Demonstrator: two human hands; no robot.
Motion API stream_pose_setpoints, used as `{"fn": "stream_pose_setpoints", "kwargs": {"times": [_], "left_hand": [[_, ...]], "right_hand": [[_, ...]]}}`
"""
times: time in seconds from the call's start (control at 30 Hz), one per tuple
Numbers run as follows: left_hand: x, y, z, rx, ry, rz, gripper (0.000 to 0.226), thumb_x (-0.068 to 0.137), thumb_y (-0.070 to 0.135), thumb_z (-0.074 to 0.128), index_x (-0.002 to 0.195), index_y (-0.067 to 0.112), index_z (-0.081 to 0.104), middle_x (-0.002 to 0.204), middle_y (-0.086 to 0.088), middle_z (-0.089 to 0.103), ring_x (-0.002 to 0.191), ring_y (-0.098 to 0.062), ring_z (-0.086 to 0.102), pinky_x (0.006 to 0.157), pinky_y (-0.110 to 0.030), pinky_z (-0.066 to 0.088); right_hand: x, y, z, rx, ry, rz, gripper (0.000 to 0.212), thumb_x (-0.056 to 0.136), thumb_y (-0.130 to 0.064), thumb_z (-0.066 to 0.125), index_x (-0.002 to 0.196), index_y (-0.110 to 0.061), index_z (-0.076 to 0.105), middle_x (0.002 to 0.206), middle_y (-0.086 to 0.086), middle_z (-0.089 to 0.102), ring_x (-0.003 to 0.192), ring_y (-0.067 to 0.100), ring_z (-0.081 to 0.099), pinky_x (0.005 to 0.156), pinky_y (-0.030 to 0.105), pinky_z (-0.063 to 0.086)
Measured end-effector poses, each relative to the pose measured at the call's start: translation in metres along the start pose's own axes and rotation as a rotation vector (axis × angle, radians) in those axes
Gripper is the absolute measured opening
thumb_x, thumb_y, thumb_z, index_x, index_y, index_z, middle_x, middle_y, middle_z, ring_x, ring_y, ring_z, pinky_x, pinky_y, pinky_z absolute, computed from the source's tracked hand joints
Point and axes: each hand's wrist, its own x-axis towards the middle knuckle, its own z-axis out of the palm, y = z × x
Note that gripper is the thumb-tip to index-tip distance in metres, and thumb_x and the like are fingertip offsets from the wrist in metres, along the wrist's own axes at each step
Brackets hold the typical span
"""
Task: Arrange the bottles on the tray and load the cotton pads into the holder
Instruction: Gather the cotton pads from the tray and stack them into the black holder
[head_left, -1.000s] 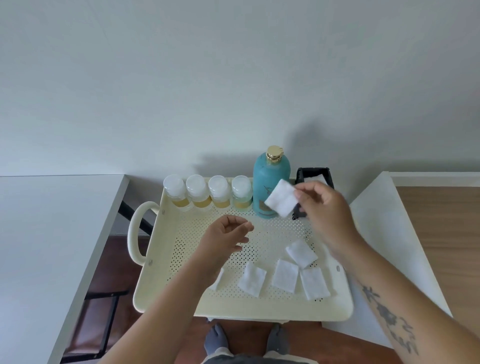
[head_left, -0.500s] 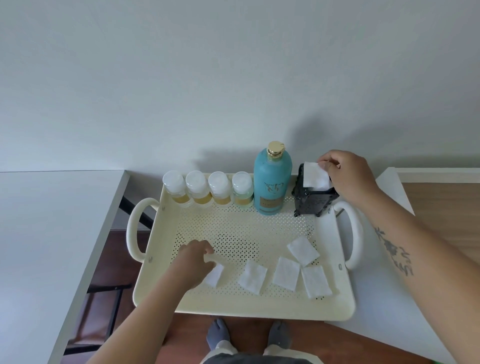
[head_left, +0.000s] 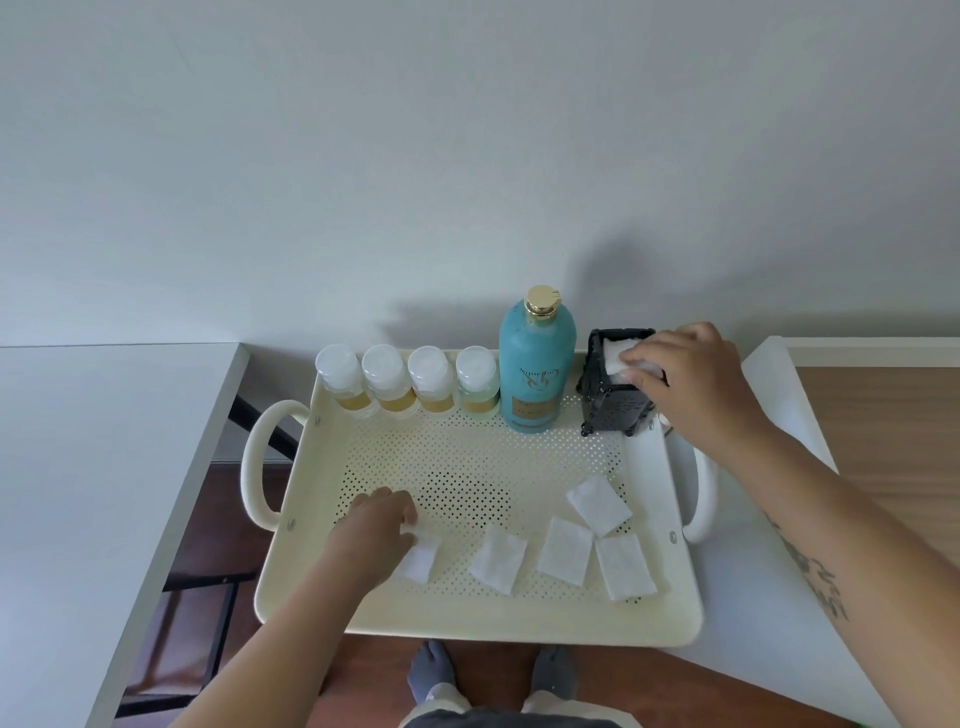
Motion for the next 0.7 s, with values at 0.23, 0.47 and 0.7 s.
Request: {"fn": "stream_pose_setpoints", "kwargs": {"times": [0.23, 0.47, 0.7], "left_hand": [[0.0, 0.001, -0.002, 0.012, 0.013, 0.017, 0.006, 0.093, 0.024, 0.056, 0.093, 0.025, 0.062, 0.1, 0.007, 0.058, 0.098, -0.014, 0.047, 0.081, -0.03, 0.048], [0.001, 0.002, -0.003, -0.063, -0.003, -0.05, 0.017, 0.091, 0.013, 0.052, 0.104, 0.021, 0.06, 0.102, 0.002, 0.06, 0.094, -0.018, 0.053, 0.074, -0.03, 0.048], [0.004, 0.006, -0.009, -0.263, 0.038, -0.002, 0.018, 0.091, 0.015, 0.055, 0.102, 0.023, 0.065, 0.101, 0.004, 0.057, 0.084, -0.007, 0.053, 0.064, -0.016, 0.038]], "right_hand": [[0.001, 0.001, -0.003, -0.064, -0.036, -0.051, 0.013, 0.091, -0.022, 0.061, 0.089, -0.022, 0.074, 0.094, -0.008, 0.073, 0.104, 0.03, 0.05, 0.083, 0.037, 0.029], [-0.009, -0.001, 0.005, -0.098, -0.157, -0.008, 0.054, 0.091, -0.059, 0.03, 0.087, -0.025, 0.071, 0.098, -0.014, 0.071, 0.126, 0.028, 0.042, 0.099, 0.04, 0.027], [-0.014, -0.003, 0.013, -0.069, -0.034, -0.007, 0.035, 0.094, -0.044, 0.05, 0.093, -0.017, 0.071, 0.1, -0.005, 0.073, 0.12, 0.033, 0.049, 0.096, 0.043, 0.033]]}}
